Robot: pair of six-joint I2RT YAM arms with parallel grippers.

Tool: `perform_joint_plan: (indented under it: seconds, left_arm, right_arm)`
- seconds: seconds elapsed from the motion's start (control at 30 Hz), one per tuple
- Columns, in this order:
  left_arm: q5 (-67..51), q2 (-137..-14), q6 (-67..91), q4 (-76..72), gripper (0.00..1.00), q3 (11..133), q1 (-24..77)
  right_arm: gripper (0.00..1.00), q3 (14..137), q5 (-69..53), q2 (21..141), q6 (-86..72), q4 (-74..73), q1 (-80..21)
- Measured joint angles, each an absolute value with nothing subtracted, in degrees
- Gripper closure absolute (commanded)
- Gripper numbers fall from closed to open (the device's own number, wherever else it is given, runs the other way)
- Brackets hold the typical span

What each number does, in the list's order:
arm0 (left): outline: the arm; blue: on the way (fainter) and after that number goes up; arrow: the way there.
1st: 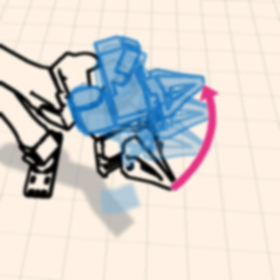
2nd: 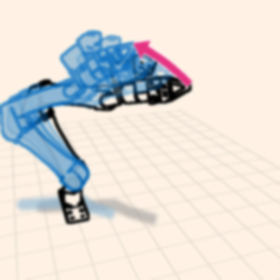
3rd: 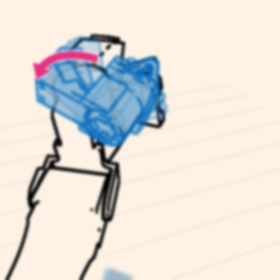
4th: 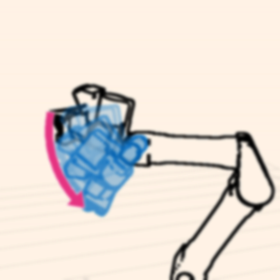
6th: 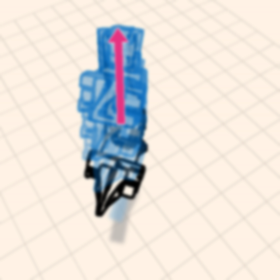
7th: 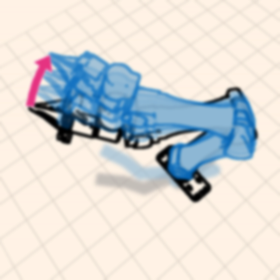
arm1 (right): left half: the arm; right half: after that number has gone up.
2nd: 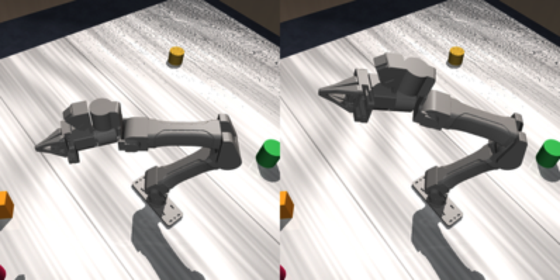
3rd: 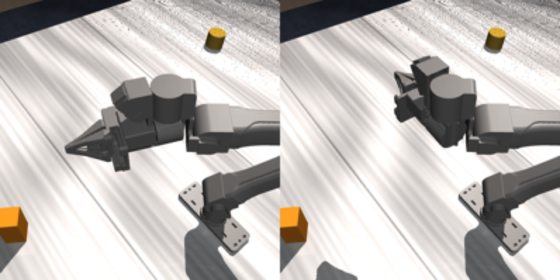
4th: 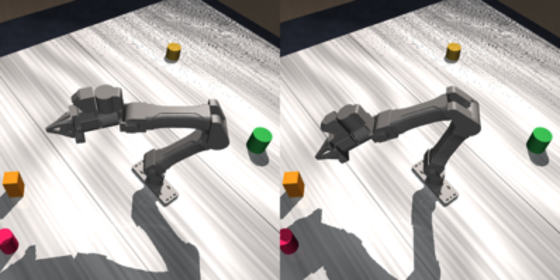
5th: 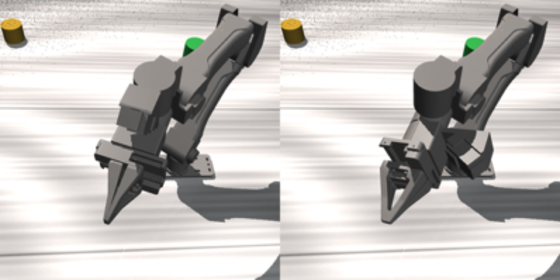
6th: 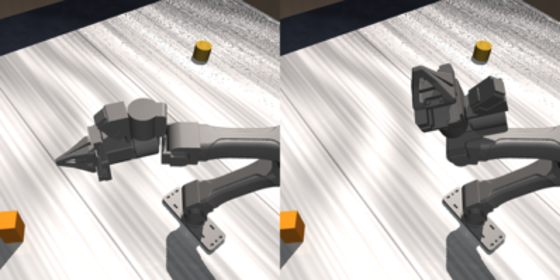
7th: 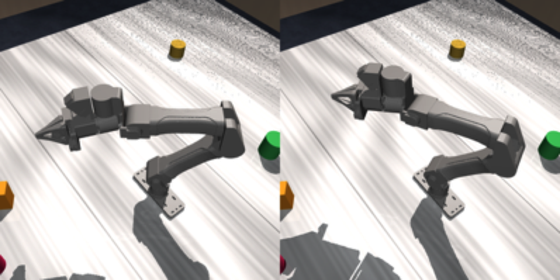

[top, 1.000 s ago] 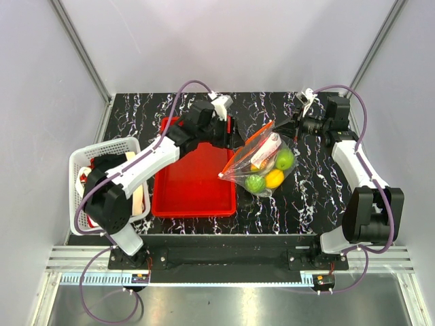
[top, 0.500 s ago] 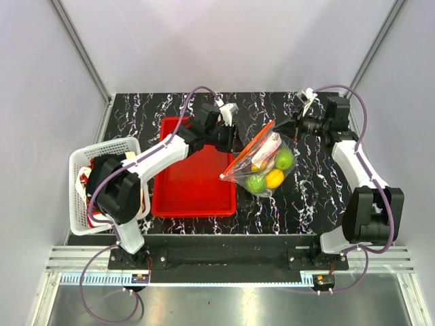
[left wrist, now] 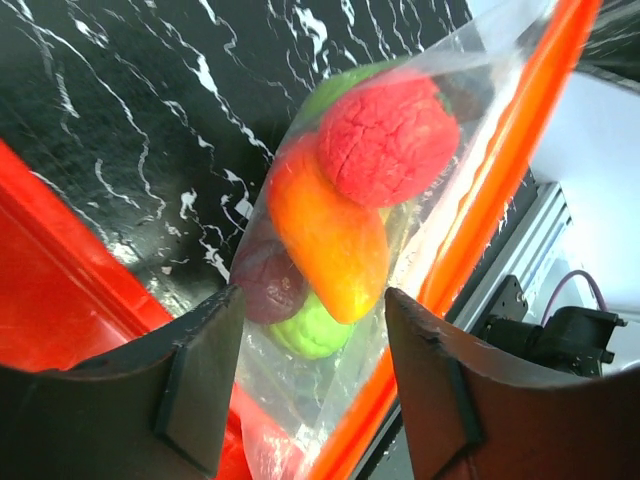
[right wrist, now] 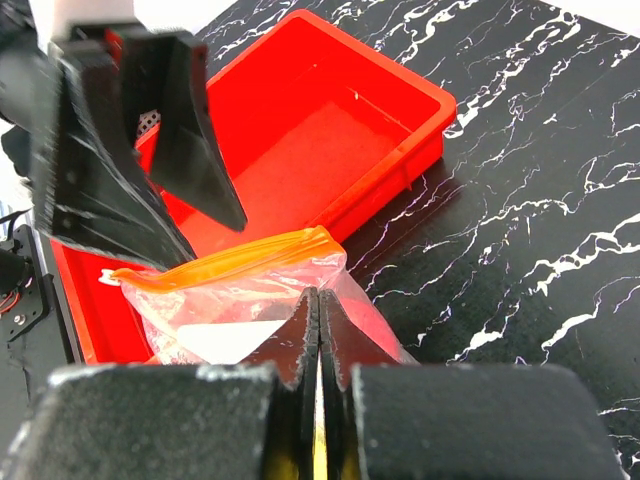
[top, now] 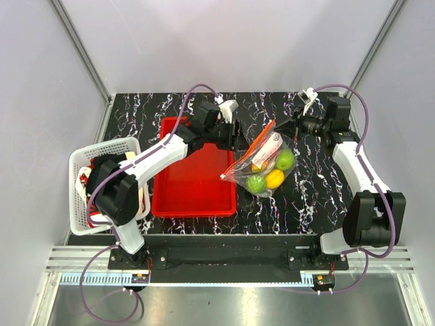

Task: Open the zip-top bag and remove the fake food

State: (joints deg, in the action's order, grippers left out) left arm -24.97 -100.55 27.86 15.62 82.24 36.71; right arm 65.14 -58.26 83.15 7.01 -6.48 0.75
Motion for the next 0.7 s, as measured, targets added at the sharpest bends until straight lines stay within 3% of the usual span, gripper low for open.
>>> perform_joint_plan:
  seconds: [0.7]
  left_arm:
    - [-25.5,-97.0,26.8,14.5,0.49,82.7,35.7]
  right_arm:
    - [1.00,65.1,-58.1,83.2,7.2,-7.2,0.8]
